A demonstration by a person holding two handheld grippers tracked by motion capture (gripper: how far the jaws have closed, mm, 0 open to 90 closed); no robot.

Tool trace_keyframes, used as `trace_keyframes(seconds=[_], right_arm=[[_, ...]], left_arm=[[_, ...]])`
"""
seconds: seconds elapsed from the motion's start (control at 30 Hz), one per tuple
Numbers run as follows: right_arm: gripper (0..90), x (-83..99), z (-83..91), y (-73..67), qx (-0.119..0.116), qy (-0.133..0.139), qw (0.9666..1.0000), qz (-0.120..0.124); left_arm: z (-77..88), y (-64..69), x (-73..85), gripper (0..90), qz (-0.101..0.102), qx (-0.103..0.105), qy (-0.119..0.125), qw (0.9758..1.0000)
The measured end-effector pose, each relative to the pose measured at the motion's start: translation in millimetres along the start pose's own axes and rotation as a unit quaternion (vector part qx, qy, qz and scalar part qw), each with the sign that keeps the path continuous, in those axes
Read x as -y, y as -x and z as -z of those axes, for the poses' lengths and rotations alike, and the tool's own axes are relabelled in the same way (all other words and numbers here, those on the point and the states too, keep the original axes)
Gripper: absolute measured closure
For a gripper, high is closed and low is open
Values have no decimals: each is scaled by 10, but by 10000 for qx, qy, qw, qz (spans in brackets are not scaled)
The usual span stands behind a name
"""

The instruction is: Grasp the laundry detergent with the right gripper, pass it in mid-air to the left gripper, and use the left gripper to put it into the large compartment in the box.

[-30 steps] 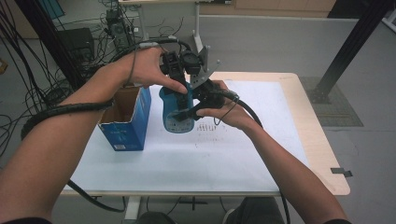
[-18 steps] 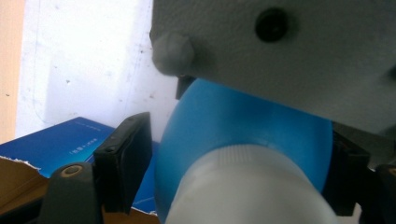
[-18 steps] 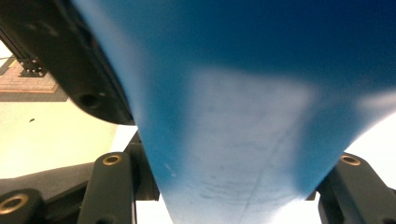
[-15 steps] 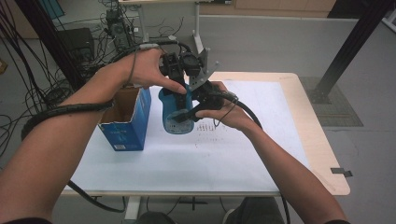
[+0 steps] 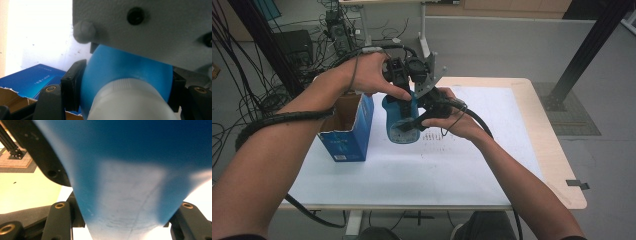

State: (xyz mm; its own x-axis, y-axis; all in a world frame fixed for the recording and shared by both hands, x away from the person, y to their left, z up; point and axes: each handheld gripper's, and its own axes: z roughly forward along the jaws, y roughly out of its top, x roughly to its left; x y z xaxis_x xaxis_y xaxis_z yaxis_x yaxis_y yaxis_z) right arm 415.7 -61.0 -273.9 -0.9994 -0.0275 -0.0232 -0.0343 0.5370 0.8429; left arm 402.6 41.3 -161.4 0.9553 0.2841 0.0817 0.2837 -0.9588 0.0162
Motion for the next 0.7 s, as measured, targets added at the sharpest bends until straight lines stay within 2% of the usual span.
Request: trace_keyframes(seconds=[0.7], right_arm=[[426, 27, -5, 3, 6, -9, 10000, 12]], left_arm=[[-30, 3, -19, 345, 2, -5, -35, 10000]])
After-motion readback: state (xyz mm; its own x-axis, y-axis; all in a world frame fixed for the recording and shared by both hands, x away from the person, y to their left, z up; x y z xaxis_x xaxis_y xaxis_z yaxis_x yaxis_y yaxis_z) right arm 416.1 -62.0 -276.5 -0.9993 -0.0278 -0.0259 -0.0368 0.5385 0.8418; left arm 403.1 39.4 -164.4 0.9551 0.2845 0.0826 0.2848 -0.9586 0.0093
